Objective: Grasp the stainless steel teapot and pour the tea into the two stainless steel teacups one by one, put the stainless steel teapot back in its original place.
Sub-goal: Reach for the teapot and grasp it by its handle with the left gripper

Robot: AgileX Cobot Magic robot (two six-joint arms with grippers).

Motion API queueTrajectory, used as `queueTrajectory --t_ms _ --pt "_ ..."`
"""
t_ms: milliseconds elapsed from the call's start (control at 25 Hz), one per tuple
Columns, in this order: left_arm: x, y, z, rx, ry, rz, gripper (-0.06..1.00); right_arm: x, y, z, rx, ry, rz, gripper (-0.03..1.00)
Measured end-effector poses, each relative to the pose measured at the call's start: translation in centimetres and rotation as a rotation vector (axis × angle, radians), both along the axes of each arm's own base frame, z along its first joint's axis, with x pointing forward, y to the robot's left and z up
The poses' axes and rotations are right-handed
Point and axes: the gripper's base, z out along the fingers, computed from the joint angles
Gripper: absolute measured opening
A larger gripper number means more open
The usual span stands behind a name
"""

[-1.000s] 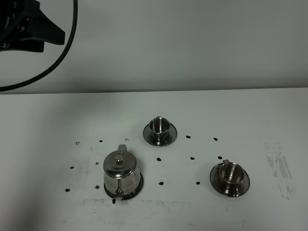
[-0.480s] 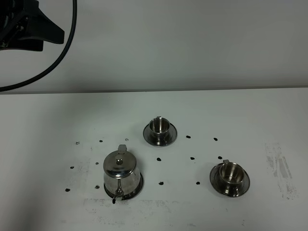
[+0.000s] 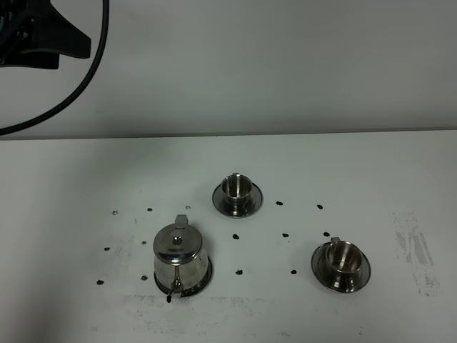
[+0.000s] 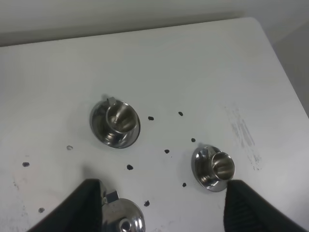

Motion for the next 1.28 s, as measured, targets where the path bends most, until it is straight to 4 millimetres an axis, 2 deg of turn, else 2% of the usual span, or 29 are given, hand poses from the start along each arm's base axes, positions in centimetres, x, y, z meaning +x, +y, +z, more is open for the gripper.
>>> queueTrajectory --t_ms 720,1280 --pt "0.00 0.00 0.00 0.005 -0.004 -0.005 0.60 0.03 0.01 -0.04 0.002 0.000 0.003 0.56" --pt "0.00 0.00 0.00 0.007 -0.007 -0.007 0.60 0.03 -0.02 -0.04 0.004 -0.001 0.070 0.56"
